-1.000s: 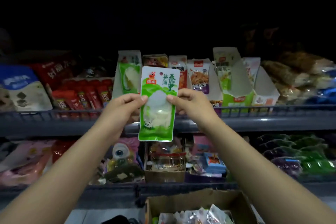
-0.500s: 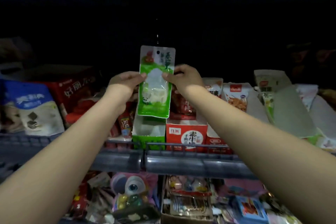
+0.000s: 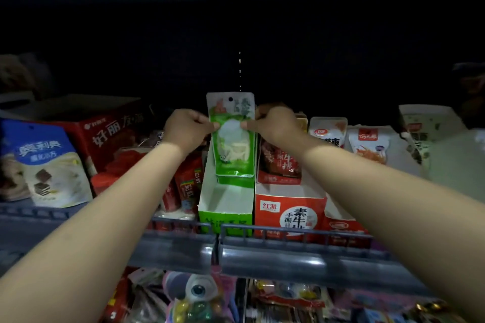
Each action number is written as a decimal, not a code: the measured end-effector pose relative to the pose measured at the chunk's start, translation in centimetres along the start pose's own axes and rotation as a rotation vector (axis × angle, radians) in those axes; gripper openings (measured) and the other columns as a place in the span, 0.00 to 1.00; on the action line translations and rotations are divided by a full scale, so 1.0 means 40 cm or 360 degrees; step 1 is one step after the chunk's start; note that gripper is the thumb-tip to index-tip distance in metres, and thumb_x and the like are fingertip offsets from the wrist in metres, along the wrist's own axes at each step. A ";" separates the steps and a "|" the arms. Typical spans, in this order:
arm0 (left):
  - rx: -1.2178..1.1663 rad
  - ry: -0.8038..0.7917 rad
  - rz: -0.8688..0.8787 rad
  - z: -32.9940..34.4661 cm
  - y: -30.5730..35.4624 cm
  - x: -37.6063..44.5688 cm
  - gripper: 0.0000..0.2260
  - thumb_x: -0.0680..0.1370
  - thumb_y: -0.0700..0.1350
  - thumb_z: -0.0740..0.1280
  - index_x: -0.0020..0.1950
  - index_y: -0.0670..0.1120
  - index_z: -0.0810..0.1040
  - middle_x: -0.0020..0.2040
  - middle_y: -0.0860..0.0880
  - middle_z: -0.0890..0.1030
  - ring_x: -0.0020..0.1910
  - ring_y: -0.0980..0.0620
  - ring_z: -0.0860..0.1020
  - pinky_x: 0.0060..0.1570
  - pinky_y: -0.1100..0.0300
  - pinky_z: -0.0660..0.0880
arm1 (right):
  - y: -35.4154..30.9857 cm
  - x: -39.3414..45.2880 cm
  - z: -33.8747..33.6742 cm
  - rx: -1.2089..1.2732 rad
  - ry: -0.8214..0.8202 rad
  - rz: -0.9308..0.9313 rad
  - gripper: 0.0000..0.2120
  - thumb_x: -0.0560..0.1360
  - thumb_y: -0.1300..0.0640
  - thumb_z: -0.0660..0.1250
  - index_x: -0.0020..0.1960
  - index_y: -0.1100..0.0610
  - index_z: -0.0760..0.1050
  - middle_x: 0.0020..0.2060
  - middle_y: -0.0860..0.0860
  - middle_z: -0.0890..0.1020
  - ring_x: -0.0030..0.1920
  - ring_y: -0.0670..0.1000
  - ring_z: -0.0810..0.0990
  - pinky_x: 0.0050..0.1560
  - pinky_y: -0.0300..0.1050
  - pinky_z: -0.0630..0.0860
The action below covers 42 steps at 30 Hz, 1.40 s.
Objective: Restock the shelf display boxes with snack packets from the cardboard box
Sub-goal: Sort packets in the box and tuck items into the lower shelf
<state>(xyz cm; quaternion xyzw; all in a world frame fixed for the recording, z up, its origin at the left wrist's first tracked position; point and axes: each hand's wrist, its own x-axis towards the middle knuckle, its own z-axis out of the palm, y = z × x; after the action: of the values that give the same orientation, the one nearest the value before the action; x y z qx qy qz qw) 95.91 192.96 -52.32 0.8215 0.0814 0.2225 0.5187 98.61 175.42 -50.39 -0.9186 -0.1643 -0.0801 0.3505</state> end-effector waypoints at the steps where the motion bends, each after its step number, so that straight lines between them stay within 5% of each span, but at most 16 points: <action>1: 0.0081 0.0017 0.0013 0.005 -0.007 0.004 0.06 0.70 0.43 0.75 0.37 0.45 0.79 0.42 0.45 0.82 0.40 0.50 0.79 0.44 0.57 0.79 | 0.006 0.003 0.004 -0.0045 -0.0013 0.0017 0.16 0.73 0.46 0.69 0.34 0.52 0.68 0.36 0.50 0.76 0.42 0.50 0.74 0.38 0.41 0.67; 6: 0.0160 0.0068 0.0028 0.038 -0.027 0.007 0.08 0.69 0.43 0.76 0.36 0.45 0.78 0.40 0.48 0.82 0.42 0.51 0.79 0.48 0.59 0.76 | 0.034 0.009 0.023 -0.0033 0.0062 0.0044 0.17 0.73 0.51 0.70 0.32 0.53 0.67 0.32 0.48 0.73 0.40 0.49 0.72 0.29 0.38 0.63; 12: 0.0086 0.0130 0.0085 0.047 -0.039 0.008 0.08 0.69 0.42 0.76 0.36 0.46 0.77 0.41 0.47 0.81 0.42 0.50 0.79 0.49 0.57 0.77 | 0.044 0.012 0.043 0.0094 0.0234 0.0013 0.07 0.73 0.52 0.70 0.42 0.55 0.75 0.37 0.51 0.76 0.43 0.52 0.77 0.39 0.39 0.66; 17: -0.0065 0.0204 0.0154 0.044 -0.030 0.011 0.06 0.70 0.42 0.75 0.43 0.42 0.81 0.42 0.45 0.82 0.44 0.49 0.80 0.49 0.59 0.76 | 0.033 0.020 0.043 0.0163 0.0409 -0.0003 0.08 0.73 0.52 0.70 0.48 0.56 0.80 0.44 0.55 0.82 0.48 0.54 0.80 0.41 0.39 0.68; 23: -0.0034 0.0174 0.0089 0.051 -0.048 0.008 0.06 0.70 0.41 0.75 0.44 0.46 0.80 0.42 0.46 0.81 0.44 0.47 0.80 0.52 0.52 0.78 | 0.034 0.017 0.047 0.0057 0.0231 0.0036 0.14 0.74 0.51 0.69 0.32 0.52 0.69 0.38 0.53 0.77 0.43 0.52 0.76 0.40 0.41 0.70; 27: 0.0015 0.0177 0.0102 0.056 -0.048 -0.003 0.07 0.72 0.41 0.73 0.48 0.44 0.80 0.40 0.50 0.78 0.43 0.51 0.78 0.50 0.55 0.77 | 0.037 0.012 0.056 0.0163 0.0263 0.0008 0.08 0.73 0.52 0.70 0.44 0.57 0.78 0.35 0.51 0.78 0.41 0.51 0.78 0.34 0.40 0.70; 30: 0.0043 0.0198 0.0105 0.057 -0.047 -0.013 0.10 0.72 0.41 0.73 0.51 0.44 0.79 0.38 0.53 0.75 0.43 0.52 0.76 0.48 0.61 0.73 | 0.035 0.004 0.055 0.0263 0.0318 -0.0001 0.12 0.73 0.54 0.70 0.53 0.58 0.77 0.36 0.49 0.76 0.41 0.49 0.76 0.30 0.35 0.66; 36: 0.0099 0.0299 0.0167 0.049 -0.017 -0.077 0.13 0.74 0.43 0.71 0.57 0.43 0.76 0.49 0.49 0.76 0.45 0.54 0.75 0.46 0.64 0.70 | 0.023 -0.056 0.034 0.0462 0.0445 0.0040 0.15 0.73 0.56 0.71 0.56 0.62 0.75 0.36 0.48 0.76 0.42 0.48 0.75 0.41 0.37 0.67; 42: -0.0008 0.0196 0.0417 0.059 0.030 -0.253 0.06 0.75 0.42 0.69 0.51 0.51 0.77 0.51 0.46 0.79 0.47 0.56 0.78 0.51 0.58 0.77 | 0.021 -0.191 -0.018 0.0623 0.0529 0.0120 0.07 0.74 0.57 0.68 0.51 0.54 0.75 0.33 0.43 0.72 0.35 0.44 0.72 0.34 0.36 0.66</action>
<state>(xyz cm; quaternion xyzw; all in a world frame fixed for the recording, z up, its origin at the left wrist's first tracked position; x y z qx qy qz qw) 87.86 186.80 -54.96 0.8085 0.0046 0.3387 0.4812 91.78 172.48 -52.36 -0.8129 -0.0826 -0.1834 0.5466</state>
